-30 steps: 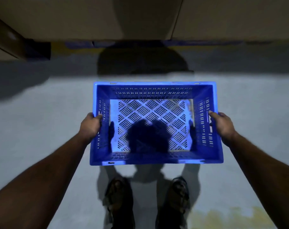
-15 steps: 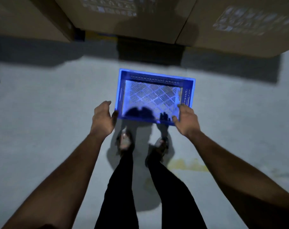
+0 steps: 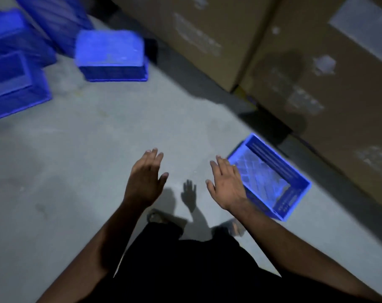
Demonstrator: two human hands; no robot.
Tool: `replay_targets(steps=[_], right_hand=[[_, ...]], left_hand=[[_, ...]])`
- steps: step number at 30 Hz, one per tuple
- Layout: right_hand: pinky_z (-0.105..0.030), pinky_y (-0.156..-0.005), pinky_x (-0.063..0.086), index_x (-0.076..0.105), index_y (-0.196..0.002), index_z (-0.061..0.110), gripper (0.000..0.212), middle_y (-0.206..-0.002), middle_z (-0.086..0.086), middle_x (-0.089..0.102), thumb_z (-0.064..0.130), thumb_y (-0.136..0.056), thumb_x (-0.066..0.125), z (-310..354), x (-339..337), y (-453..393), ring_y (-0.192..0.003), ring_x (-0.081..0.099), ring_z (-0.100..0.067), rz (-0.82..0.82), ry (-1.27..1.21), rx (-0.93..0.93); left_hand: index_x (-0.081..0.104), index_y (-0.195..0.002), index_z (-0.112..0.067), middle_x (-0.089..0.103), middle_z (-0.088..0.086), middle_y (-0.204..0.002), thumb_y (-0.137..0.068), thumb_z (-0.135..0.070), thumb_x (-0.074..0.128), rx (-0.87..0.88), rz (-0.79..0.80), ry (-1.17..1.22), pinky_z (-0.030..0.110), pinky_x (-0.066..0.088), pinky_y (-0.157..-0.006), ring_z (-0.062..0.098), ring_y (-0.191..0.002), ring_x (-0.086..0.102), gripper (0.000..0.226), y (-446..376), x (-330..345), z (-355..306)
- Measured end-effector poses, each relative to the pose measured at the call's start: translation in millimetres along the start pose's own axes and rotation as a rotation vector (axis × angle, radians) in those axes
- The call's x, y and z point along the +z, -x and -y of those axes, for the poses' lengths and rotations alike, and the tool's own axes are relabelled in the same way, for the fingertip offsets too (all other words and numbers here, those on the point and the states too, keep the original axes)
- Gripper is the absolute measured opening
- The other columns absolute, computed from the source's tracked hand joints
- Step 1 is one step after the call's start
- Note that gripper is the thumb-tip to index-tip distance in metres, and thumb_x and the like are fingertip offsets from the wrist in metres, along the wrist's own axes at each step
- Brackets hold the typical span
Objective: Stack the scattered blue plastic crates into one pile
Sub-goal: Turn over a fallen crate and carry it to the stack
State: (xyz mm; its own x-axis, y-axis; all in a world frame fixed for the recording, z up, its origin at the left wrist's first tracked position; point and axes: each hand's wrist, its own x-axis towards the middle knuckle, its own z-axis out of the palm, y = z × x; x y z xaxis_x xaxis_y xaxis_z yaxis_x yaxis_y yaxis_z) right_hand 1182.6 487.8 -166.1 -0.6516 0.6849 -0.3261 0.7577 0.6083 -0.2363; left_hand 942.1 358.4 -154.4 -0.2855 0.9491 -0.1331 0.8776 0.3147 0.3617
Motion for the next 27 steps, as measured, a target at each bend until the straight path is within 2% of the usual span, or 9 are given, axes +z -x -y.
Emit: replay_targets(steps=[7, 11, 18, 23, 27], right_hand=[[-0.052, -0.120, 0.021, 0.035, -0.150, 0.012, 0.067, -0.162, -0.013, 0.026, 0.047, -0.094, 0.031, 245.1, -10.2, -108.6, -0.150, 0.021, -0.030, -0.011, 0.074, -0.384], [-0.052, -0.119, 0.024, 0.037, -0.150, 0.012, 0.066, -0.161, -0.012, 0.027, 0.047, -0.094, 0.034, 364.3, -17.2, -179.3, -0.150, 0.022, -0.029, -0.043, 0.079, -0.562], [-0.053, -0.118, 0.021, 0.039, -0.149, 0.011, 0.068, -0.161, -0.013, 0.029, 0.048, -0.093, 0.035, 556.3, -8.7, -341.0, -0.150, 0.024, -0.030, -0.032, 0.081, -0.741], [-0.055, -0.118, 0.020, 0.038, -0.150, 0.011, 0.066, -0.162, -0.013, 0.027, 0.046, -0.094, 0.039, 690.3, -32.6, -444.4, -0.151, 0.021, -0.030, -0.014, 0.108, -0.840], [-0.055, -0.119, 0.020, 0.038, -0.149, 0.013, 0.064, -0.162, -0.013, 0.026, 0.047, -0.095, 0.037, 792.7, -49.5, -515.9, -0.151, 0.020, -0.030, -0.015, 0.153, -0.927]], left_hand=[[0.042, -0.147, -0.005, 0.039, 0.019, -0.154, -0.099, -0.046, 0.044, -0.319, -0.212, -0.020, 0.047, 0.034, -0.113, 0.038, -0.143, 0.034, 0.063, 91.8, -99.3, 195.5], [0.036, -0.150, -0.009, 0.034, 0.012, -0.158, -0.100, -0.046, 0.040, -0.531, -0.324, -0.038, 0.043, 0.029, -0.115, 0.031, -0.148, 0.026, 0.063, 120.6, -143.3, 292.3], [0.038, -0.150, -0.009, 0.039, 0.011, -0.156, -0.099, -0.048, 0.040, -0.717, -0.388, -0.069, 0.042, 0.030, -0.112, 0.030, -0.146, 0.031, 0.064, 87.3, -221.1, 468.8], [0.038, -0.151, -0.011, 0.038, 0.011, -0.157, -0.099, -0.049, 0.040, -0.824, -0.412, -0.086, 0.046, 0.033, -0.114, 0.029, -0.146, 0.032, 0.065, 61.7, -294.6, 586.5], [0.039, -0.151, -0.009, 0.037, 0.012, -0.157, -0.099, -0.048, 0.040, -0.895, -0.429, -0.095, 0.043, 0.030, -0.114, 0.029, -0.147, 0.031, 0.065, 58.9, -339.1, 676.0]])
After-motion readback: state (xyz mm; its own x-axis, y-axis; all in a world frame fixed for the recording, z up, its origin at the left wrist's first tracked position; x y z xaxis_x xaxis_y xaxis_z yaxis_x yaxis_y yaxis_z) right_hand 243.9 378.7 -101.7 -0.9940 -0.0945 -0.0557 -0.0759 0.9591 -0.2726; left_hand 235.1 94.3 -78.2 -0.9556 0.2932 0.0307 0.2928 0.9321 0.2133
